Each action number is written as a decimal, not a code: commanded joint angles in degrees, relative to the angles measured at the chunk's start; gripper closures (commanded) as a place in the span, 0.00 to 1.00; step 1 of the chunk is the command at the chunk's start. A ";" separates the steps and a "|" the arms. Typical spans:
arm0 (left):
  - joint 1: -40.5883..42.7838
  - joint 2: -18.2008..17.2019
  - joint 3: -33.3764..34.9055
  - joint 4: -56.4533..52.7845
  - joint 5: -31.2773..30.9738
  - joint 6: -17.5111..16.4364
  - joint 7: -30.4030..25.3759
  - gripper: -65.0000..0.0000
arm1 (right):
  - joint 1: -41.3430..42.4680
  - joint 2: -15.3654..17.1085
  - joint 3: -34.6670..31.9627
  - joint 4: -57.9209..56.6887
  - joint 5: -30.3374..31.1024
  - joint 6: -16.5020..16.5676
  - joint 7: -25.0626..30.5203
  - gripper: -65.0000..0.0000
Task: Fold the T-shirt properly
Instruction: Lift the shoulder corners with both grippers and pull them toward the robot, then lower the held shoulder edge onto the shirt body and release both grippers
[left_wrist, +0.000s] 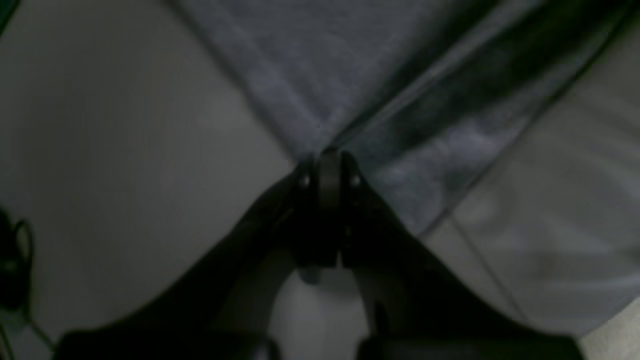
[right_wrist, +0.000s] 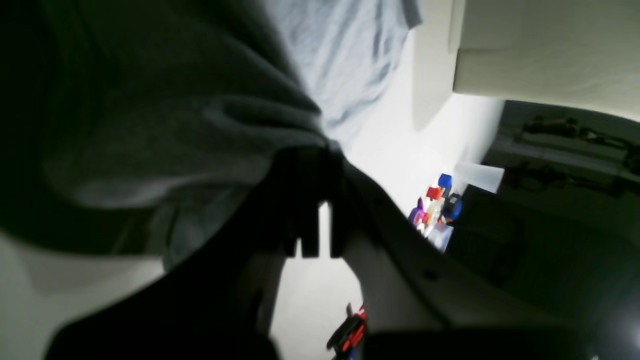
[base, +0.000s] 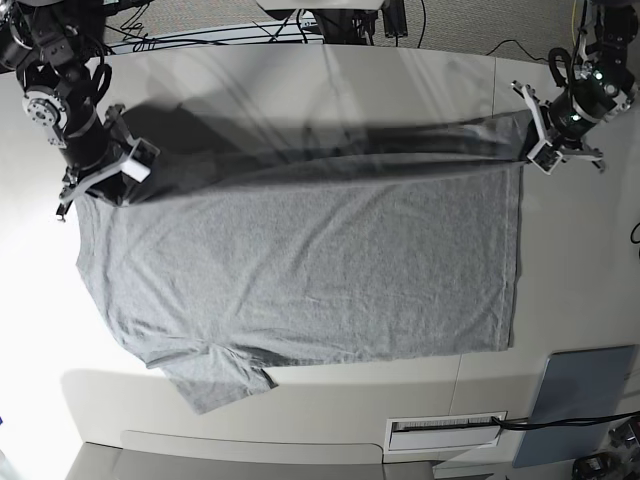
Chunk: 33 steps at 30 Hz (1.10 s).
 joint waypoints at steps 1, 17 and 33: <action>-0.90 -0.96 0.39 0.52 0.26 0.68 -0.83 1.00 | 1.11 0.94 0.52 0.72 -0.59 -1.05 0.28 1.00; -6.25 1.90 3.06 0.35 1.60 6.38 1.29 1.00 | 8.13 0.81 -4.46 -10.12 1.66 -0.22 5.07 1.00; -7.98 4.11 3.06 -0.72 3.13 6.40 1.29 1.00 | 30.12 -2.73 -22.38 -23.67 -0.57 -1.53 3.48 1.00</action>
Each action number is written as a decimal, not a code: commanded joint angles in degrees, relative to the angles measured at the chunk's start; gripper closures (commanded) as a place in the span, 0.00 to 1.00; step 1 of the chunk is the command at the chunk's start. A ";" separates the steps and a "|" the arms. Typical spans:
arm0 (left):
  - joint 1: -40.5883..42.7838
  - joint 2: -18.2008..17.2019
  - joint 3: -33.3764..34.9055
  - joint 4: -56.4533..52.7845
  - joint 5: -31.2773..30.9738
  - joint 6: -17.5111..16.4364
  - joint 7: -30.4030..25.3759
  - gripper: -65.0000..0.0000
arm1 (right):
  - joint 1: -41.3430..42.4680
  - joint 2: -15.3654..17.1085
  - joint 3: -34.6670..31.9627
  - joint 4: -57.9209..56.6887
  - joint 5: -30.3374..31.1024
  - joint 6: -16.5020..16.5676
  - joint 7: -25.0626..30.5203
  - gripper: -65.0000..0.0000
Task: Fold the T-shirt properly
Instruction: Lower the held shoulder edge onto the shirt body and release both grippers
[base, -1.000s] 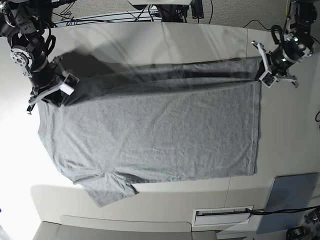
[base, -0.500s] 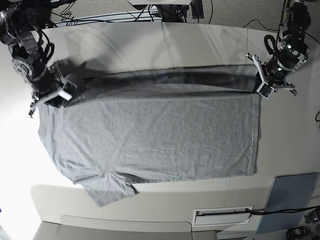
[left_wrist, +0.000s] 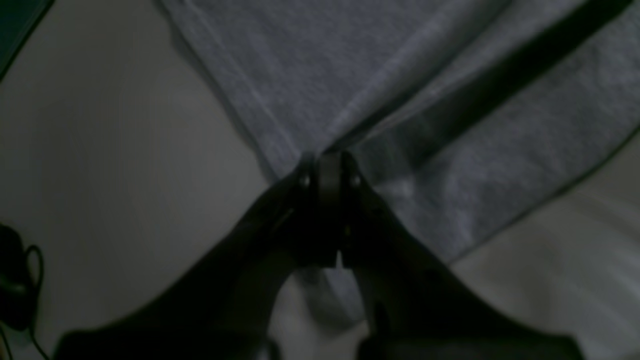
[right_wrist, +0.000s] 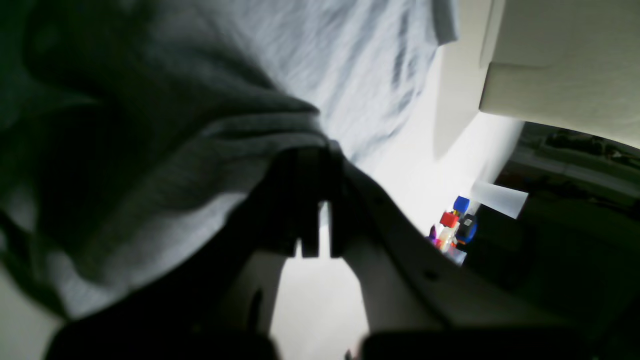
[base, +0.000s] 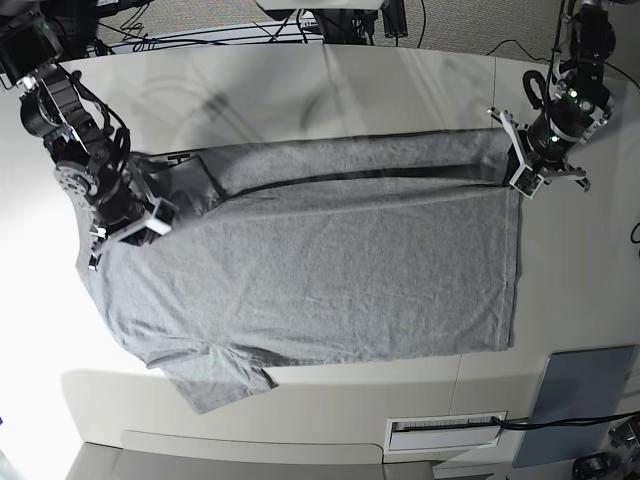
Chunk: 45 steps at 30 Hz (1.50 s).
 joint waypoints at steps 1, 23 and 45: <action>-1.11 -0.81 -0.50 0.22 -0.15 0.63 -0.92 1.00 | 1.31 1.03 0.72 0.59 -0.35 -1.03 0.00 1.00; -5.31 -0.83 -0.50 -6.40 -0.33 -3.69 -1.53 1.00 | 4.00 1.05 -1.42 0.59 0.07 -1.01 0.63 1.00; -8.20 -0.83 -0.50 -6.40 -0.35 -3.69 -1.73 1.00 | 3.98 1.05 -1.42 0.59 0.07 -1.05 -2.16 1.00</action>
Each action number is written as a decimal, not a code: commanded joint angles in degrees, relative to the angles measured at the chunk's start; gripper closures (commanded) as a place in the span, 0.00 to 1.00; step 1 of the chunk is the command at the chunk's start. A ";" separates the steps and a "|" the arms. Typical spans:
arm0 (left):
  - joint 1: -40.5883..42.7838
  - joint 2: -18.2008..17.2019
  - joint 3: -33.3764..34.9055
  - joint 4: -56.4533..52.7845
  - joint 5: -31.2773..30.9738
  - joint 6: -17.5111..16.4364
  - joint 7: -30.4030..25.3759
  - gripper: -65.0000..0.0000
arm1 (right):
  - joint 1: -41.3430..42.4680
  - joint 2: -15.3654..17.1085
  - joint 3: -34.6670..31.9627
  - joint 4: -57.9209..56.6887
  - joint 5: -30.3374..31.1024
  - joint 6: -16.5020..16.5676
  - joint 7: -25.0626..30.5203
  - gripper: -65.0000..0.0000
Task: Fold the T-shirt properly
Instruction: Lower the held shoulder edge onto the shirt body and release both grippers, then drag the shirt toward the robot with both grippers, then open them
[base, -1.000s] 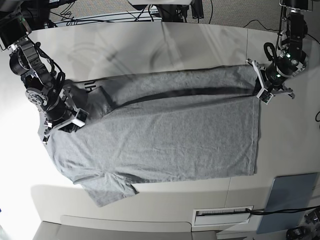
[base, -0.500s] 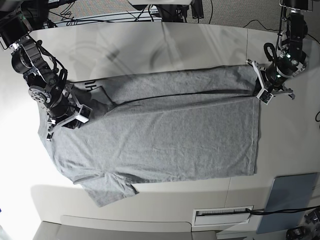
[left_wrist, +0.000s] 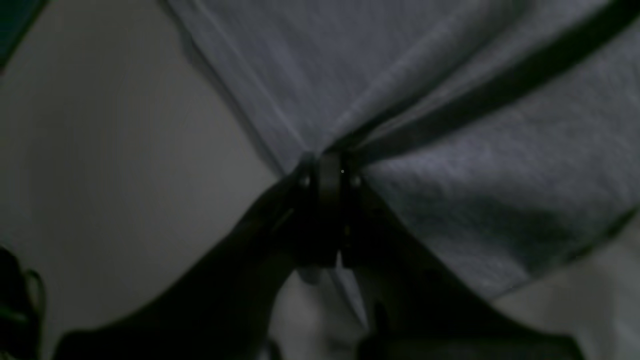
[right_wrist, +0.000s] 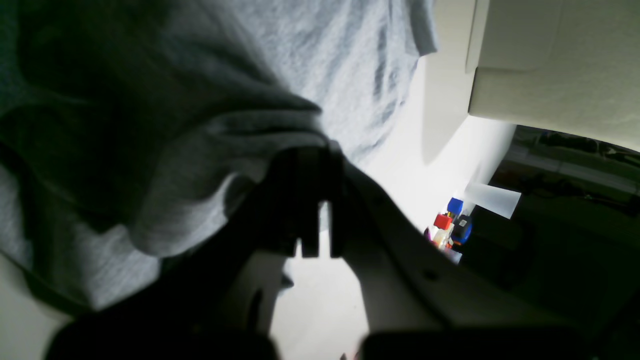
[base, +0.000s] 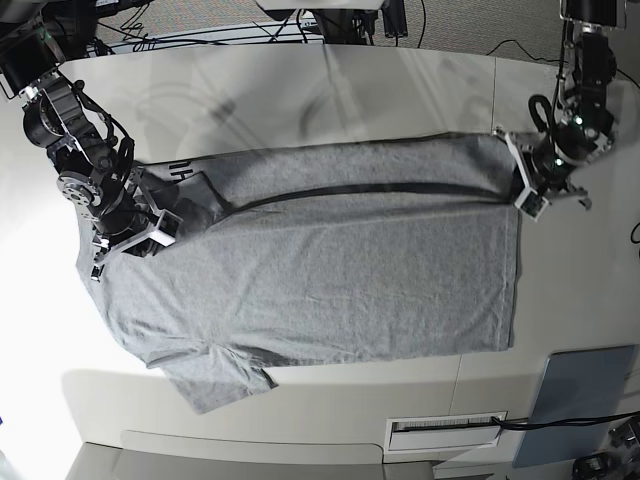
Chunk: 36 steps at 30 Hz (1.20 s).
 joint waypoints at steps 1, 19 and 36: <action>-0.70 -0.98 -0.48 0.81 -0.13 0.44 -1.14 1.00 | 1.14 1.22 0.59 0.68 -0.39 -1.09 -0.37 1.00; -0.76 -0.98 -0.48 0.81 -1.86 3.96 0.74 0.49 | 1.16 -2.69 0.61 0.68 -0.17 -6.36 -4.83 0.55; 8.15 0.26 -0.55 0.87 -16.48 7.74 0.94 1.00 | -7.89 -3.67 10.34 0.74 6.73 -21.46 -11.78 1.00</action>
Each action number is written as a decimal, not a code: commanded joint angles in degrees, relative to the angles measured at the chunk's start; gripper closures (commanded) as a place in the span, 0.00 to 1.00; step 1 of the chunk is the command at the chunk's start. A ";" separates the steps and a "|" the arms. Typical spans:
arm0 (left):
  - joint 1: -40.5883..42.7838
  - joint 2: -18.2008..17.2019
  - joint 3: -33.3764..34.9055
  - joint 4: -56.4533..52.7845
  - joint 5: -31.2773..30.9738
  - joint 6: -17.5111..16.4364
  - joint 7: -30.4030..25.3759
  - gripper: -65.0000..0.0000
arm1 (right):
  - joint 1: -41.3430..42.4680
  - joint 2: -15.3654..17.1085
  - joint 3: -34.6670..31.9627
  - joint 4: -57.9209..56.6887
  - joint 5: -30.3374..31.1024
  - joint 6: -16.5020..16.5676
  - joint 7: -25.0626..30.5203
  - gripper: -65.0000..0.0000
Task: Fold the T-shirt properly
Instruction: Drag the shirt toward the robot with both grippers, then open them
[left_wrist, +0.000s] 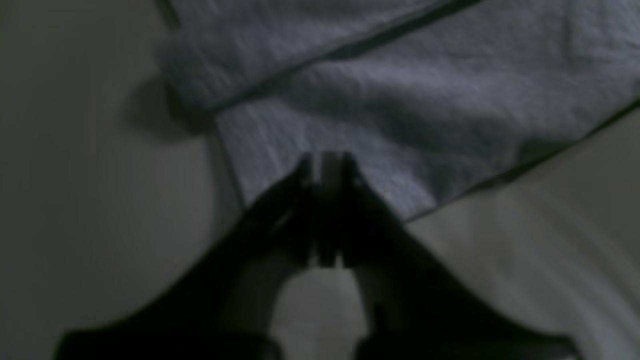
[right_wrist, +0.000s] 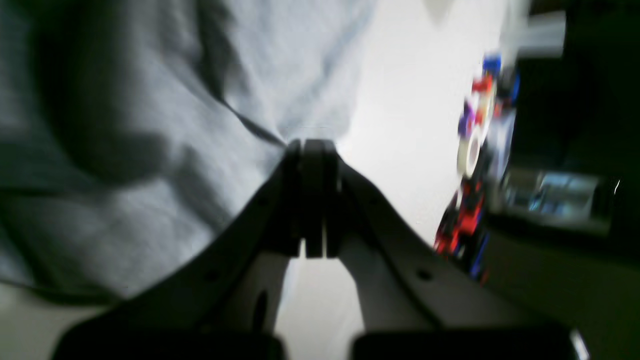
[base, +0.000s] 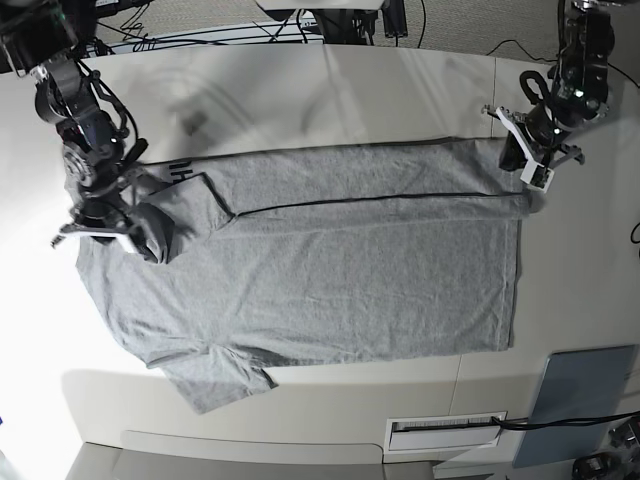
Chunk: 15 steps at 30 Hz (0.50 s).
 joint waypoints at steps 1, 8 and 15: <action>-0.44 -0.04 -0.50 0.90 -0.98 1.53 -1.60 1.00 | -0.57 0.26 2.91 0.72 1.01 -0.79 1.25 1.00; -2.34 5.14 -0.50 0.83 -1.01 5.64 -3.23 1.00 | -6.58 -6.29 18.16 -0.02 13.55 6.10 7.28 1.00; -4.50 9.18 -0.50 -2.78 -0.98 6.19 -3.26 1.00 | -6.27 -9.84 19.47 -10.10 15.56 8.61 12.59 1.00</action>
